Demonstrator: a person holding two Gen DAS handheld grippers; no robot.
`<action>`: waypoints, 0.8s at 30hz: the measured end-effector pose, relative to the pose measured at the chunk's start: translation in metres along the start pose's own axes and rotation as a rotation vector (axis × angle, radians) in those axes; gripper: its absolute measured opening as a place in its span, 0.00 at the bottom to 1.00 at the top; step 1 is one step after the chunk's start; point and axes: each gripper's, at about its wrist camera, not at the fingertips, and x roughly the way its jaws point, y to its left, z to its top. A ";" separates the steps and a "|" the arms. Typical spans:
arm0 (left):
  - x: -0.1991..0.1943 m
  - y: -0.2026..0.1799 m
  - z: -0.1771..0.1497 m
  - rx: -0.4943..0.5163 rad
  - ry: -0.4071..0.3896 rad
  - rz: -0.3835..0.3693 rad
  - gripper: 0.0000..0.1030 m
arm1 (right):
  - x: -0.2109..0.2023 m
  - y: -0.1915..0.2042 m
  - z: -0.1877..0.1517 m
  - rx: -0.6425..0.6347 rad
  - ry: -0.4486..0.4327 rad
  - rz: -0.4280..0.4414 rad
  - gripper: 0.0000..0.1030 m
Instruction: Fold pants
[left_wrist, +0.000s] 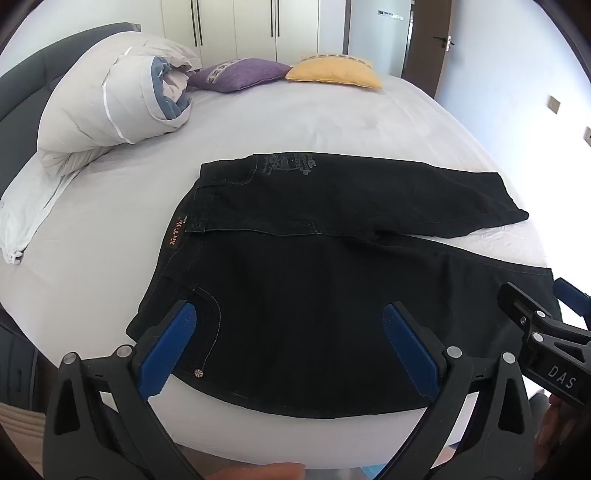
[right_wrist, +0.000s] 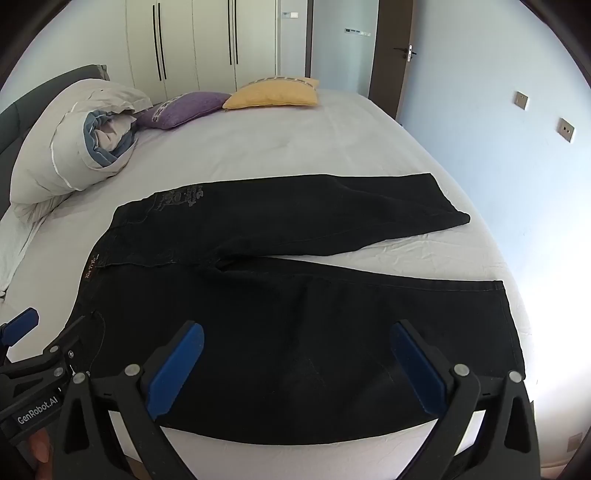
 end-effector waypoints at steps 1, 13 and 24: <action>0.001 -0.001 -0.001 0.000 -0.002 0.001 1.00 | 0.000 0.000 -0.001 0.001 0.000 0.001 1.00; -0.007 0.004 0.001 -0.001 -0.006 0.006 1.00 | 0.000 0.000 -0.001 0.001 0.003 0.004 1.00; -0.007 0.004 0.002 -0.001 -0.008 0.008 1.00 | 0.000 0.000 0.000 -0.002 0.002 0.005 1.00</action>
